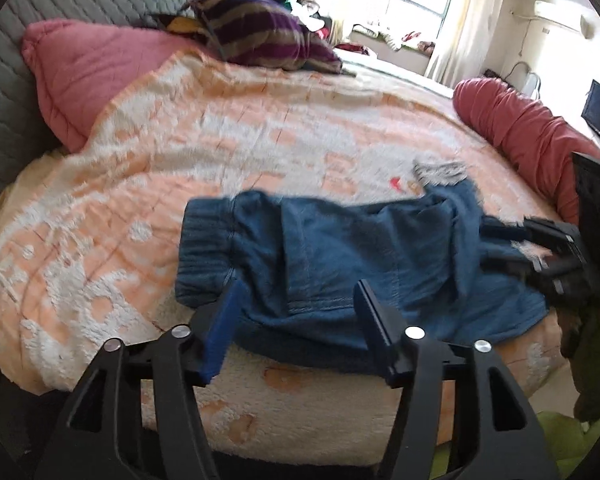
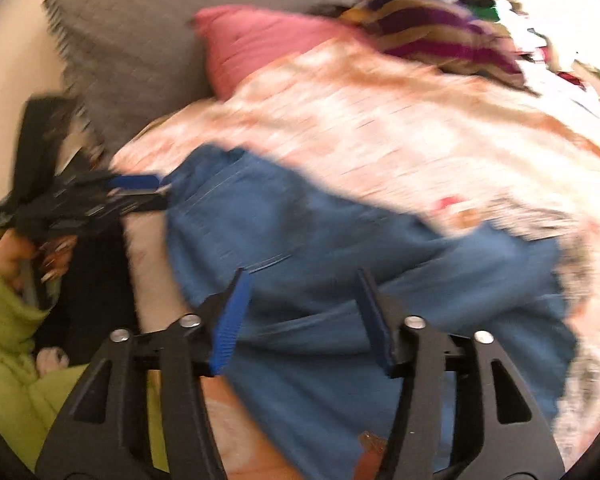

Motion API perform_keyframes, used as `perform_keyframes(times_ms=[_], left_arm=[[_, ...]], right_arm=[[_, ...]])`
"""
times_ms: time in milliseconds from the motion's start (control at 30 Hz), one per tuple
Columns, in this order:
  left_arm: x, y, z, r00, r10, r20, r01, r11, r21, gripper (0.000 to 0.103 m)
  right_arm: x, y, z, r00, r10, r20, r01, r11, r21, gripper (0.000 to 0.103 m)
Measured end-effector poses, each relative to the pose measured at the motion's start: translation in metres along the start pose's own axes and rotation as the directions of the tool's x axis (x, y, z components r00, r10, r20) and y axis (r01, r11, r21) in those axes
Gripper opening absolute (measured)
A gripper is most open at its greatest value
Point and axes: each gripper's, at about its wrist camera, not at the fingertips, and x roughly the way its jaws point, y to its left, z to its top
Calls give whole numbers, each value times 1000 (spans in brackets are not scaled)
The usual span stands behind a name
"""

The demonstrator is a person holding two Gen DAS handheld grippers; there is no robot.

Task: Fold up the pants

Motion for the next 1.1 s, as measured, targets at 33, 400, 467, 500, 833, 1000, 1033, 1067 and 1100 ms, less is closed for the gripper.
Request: perform_keyframes(times_ms=[33,400,467,500,833,1000,1033,1067,1100], left_arm=[[-5,-4,2,1000,-3,12,3,1000,3,65],[26,-75,8,985,-165,-41,168,981,101,83],[45,-91,3,977,-196,-82,204,973,106,83],[52,-96,2,972,-211,-100,221,970,105,82],[107,-121,-7,945,-246,-217,277,953,125,35],[104,-131,-21,959,-207,-193,248,942,224,35],[103,-130,-22,958,-212,-191,253,941,223,35],[102,-129,-22,957,-217,-190,258,941,221,35],[101,-127,-23,956,-224,-189,263,941,215,35]], right_arm=[[-5,-13,5,999,-40,11,39,999,27,55],[22,-108,53,969,-238,-68,247,954,170,66],[37,-123,60,964,-242,-111,260,946,192,66],[46,-128,64,962,-242,-130,264,945,195,66],[141,-141,74,885,-350,-307,402,907,126,66],[142,-157,65,878,-378,-293,434,886,160,24],[138,-160,65,886,-368,-283,425,888,177,17],[127,-162,63,892,-363,-269,420,886,197,5],[121,-161,62,898,-358,-257,414,886,212,5]])
